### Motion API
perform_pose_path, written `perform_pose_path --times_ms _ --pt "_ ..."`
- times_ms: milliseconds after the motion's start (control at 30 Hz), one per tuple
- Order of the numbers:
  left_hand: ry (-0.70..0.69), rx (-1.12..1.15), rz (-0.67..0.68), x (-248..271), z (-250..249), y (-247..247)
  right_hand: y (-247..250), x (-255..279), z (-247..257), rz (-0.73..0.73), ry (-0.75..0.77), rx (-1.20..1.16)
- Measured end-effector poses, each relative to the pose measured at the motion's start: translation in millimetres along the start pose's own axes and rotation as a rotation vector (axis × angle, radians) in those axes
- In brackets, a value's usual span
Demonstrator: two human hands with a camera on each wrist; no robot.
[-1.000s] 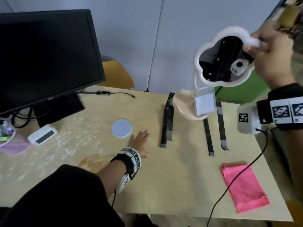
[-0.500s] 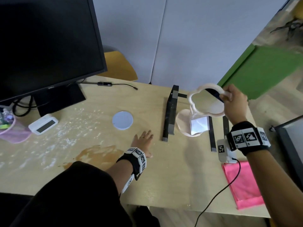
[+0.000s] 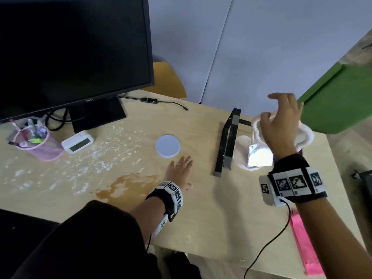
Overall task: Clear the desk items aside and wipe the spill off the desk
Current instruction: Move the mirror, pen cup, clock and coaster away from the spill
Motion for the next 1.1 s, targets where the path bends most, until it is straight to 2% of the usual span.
perform_pose_path --times_ms 67,167,333,467,733,967,1100 --pt "0.062 0.017 -0.026 4.3 17.1 4.4 -29.4 6.0 32.4 0.044 0.116 -0.123" --pt "0.168 0.046 -0.044 9.8 47.4 13.0 -95.3 25.6 67.2 0.271 0.169 -0.192" --pt "0.307 0.085 -0.047 14.0 88.2 23.7 -203.3 73.7 81.5 0.718 0.078 -0.133" --pt "0.344 0.094 -0.027 9.5 102.9 22.9 -257.4 101.7 78.7 0.883 0.037 -0.030" --pt "0.309 0.054 0.015 -1.6 107.3 17.0 -297.3 121.0 77.6 0.906 0.035 -0.029" --pt "0.285 0.040 -0.016 0.2 109.1 13.4 -304.9 131.6 80.7 0.788 -0.053 -0.044" --pt "0.267 0.011 -0.023 1.7 106.4 15.4 -293.6 131.9 79.1 0.687 -0.192 -0.098"
Point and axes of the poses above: each hand's wrist, its own x-axis away from the middle knuckle, its own y-axis out of the back of the hand, z = x × y, the point moved 3 cm from there along -x, towards the middle knuckle, and after that the axes turned 1 degree about -y, right-handed, at the moved point
